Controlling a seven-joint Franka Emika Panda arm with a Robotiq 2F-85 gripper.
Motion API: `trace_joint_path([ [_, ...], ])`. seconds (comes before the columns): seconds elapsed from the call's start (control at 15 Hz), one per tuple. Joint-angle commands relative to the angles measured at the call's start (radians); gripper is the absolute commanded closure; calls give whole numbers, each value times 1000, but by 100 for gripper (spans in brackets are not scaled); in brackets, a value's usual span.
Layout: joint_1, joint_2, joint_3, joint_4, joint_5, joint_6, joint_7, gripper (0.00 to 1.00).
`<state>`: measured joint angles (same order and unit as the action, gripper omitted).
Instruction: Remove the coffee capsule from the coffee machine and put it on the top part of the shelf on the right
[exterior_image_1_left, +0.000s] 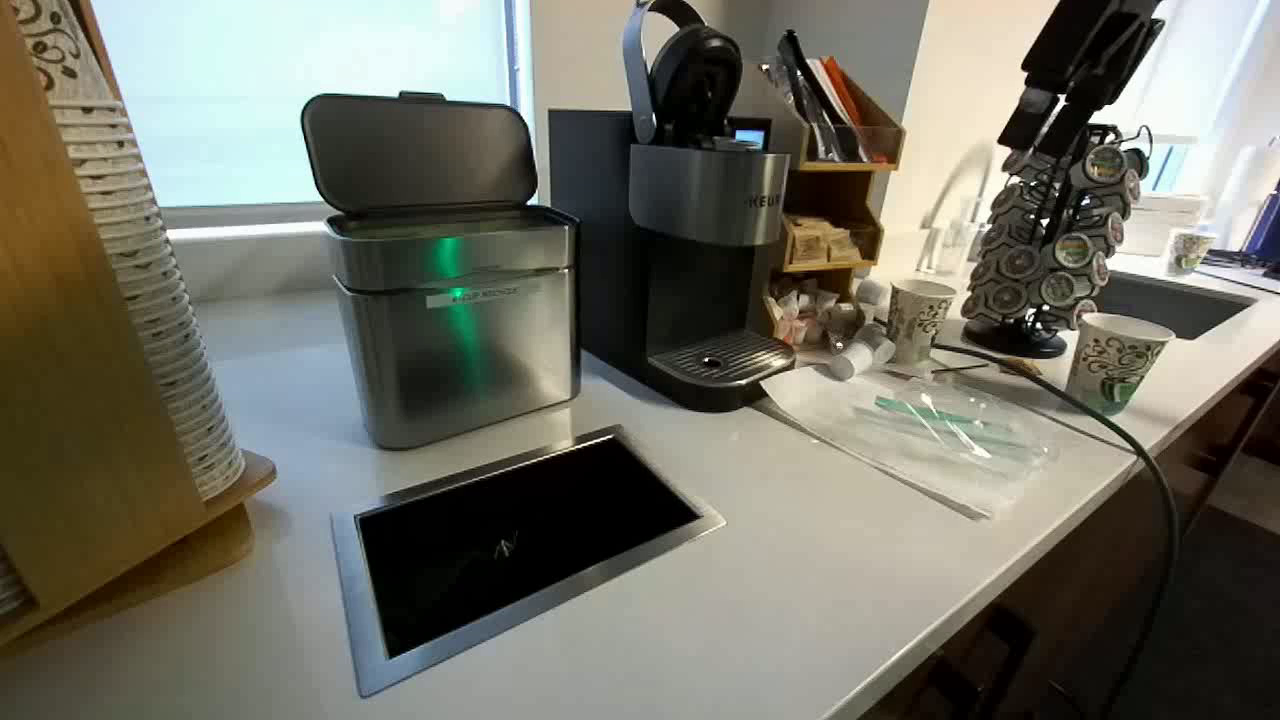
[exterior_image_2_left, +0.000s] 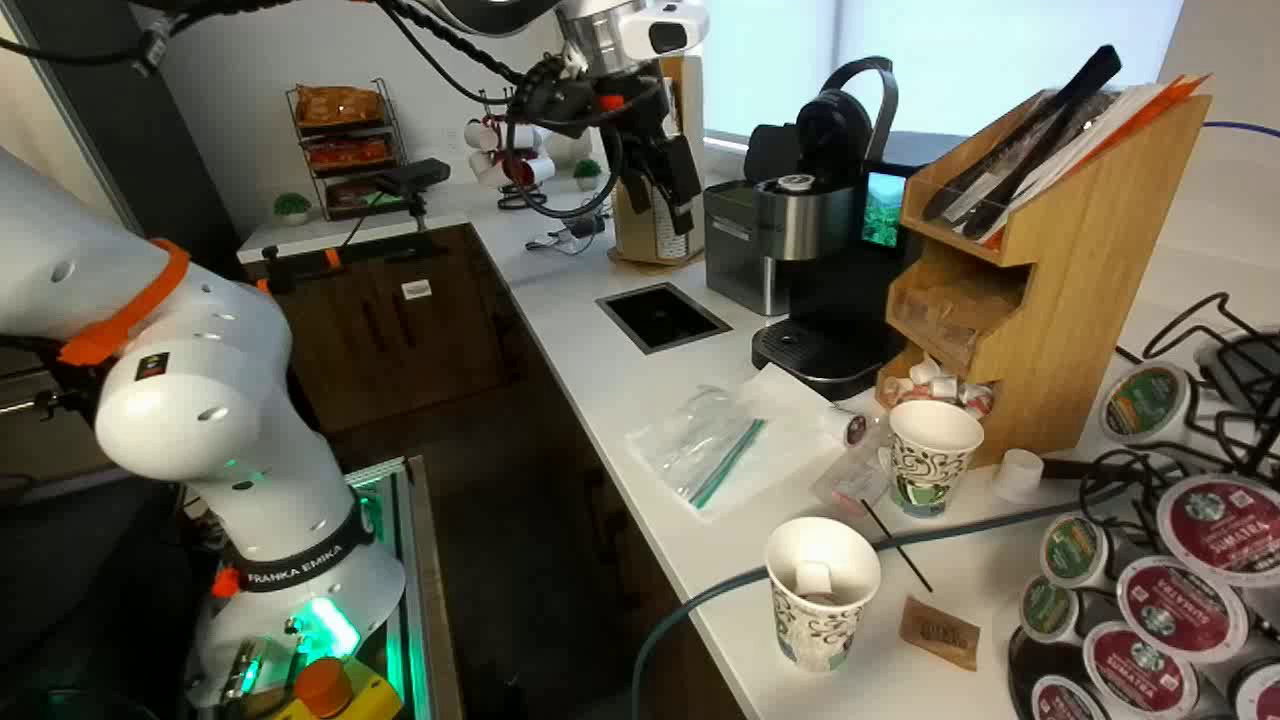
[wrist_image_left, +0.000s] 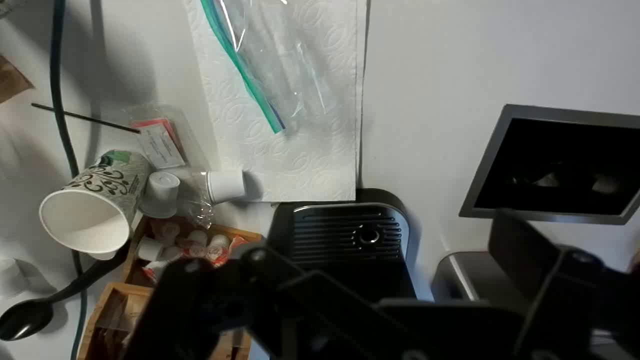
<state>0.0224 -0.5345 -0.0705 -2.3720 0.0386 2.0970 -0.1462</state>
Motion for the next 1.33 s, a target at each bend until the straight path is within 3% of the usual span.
trace_joint_path([
  [0.0,-4,1,4,2,2,-2,-2,0],
  [0.33,14,108,15,72,8,291,-14,0],
  [0.67,47,277,19,175,54,512,-2,0],
  [0.73,42,299,31,198,53,523,21,0],
  [0.8,30,234,29,137,30,498,5,0],
  [1.27,16,368,59,232,0,572,68,0],
])
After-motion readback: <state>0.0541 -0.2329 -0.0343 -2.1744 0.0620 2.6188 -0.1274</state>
